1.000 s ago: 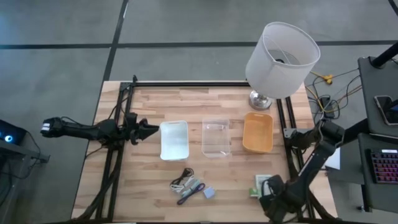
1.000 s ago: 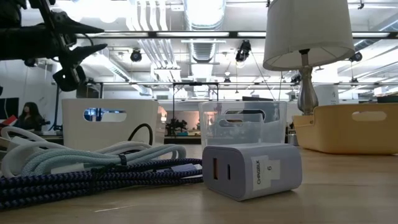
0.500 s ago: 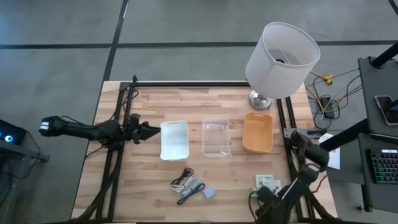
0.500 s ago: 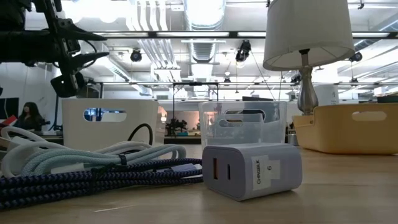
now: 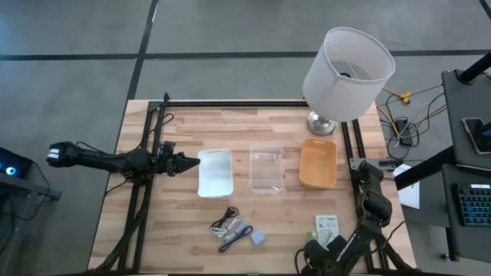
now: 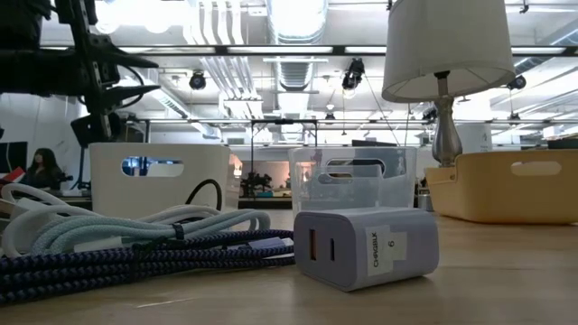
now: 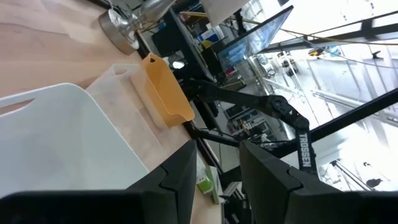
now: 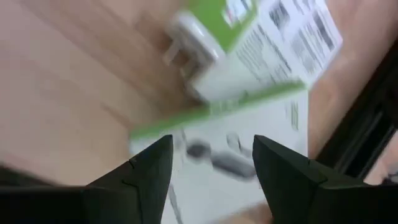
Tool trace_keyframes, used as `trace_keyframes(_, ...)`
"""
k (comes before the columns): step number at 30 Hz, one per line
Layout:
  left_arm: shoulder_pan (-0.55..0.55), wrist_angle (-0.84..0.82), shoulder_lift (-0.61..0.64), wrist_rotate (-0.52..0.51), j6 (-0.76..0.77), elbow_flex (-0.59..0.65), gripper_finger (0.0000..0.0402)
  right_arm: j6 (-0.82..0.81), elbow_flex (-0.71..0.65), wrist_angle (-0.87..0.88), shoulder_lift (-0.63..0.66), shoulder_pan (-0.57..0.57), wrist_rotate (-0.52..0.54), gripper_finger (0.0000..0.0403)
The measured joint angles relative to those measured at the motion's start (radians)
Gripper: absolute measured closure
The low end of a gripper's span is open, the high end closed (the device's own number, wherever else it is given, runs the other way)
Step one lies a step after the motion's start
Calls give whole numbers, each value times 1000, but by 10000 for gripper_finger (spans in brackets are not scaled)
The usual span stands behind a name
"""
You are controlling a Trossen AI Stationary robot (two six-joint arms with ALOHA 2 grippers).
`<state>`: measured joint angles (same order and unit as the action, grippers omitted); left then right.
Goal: Pick and place items into bin
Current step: Adjust the card reader box
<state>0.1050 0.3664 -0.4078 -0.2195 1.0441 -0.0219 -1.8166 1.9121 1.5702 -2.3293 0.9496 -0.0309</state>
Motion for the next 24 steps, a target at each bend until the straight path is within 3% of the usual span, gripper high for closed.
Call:
trace_keyframes(5, 0, 0, -13, 0, 24, 0, 295, 7, 5, 2, 4, -41, 48, 195)
trace_keyframes(8, 0, 11, -17, 0, 33, 0, 295, -63, 18, 2, 46, -32, 108, 195)
trace_keyframes(12, 0, 24, -22, 0, 29, 0, 295, -158, 28, 0, 69, 6, 111, 195)
trace_keyframes(16, 0, 19, -22, 0, 24, 0, 295, -171, 22, -3, 50, 33, 19, 195)
trace_keyframes(21, 0, 21, -22, 14, 24, 0, 295, -479, 38, 1, 107, 97, 40, 195)
trace_keyframes(24, 0, 21, -22, 19, 24, 0, 295, -510, 8, 2, 136, 117, -74, 195)
